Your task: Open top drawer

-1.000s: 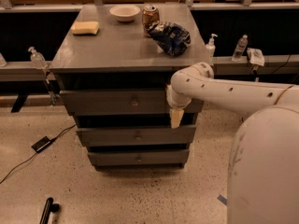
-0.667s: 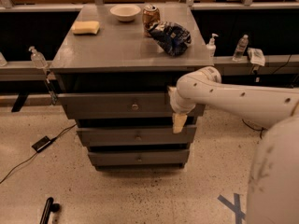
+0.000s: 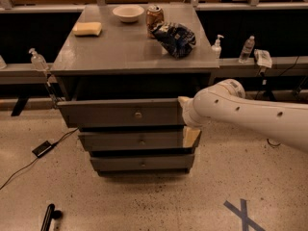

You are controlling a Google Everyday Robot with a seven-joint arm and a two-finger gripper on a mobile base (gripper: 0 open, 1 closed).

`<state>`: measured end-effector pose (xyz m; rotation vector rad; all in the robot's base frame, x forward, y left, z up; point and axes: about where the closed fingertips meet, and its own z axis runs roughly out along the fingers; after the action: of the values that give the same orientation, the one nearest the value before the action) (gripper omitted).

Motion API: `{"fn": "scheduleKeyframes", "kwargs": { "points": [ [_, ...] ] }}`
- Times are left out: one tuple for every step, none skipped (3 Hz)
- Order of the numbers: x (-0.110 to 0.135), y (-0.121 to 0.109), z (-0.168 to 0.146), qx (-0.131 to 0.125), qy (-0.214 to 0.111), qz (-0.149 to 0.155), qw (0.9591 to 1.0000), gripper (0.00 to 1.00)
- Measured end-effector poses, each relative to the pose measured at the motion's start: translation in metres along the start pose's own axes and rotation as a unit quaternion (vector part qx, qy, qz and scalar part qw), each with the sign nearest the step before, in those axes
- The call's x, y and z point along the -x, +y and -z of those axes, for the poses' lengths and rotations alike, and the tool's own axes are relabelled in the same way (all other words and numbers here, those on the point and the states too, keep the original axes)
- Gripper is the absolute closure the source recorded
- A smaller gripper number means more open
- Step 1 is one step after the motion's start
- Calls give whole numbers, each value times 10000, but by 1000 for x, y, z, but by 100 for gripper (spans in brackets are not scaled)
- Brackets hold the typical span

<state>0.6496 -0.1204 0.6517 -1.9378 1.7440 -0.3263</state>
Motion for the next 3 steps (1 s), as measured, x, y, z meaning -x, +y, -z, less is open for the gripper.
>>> {"fn": "scheduleKeyframes", "kwargs": {
  "points": [
    [6,26,28,-71,56,-67,9999,0],
    [16,47,56,-190,208,-26,9996,0],
    [19,35,61,-310,264,55,9992,0]
  ]
}}
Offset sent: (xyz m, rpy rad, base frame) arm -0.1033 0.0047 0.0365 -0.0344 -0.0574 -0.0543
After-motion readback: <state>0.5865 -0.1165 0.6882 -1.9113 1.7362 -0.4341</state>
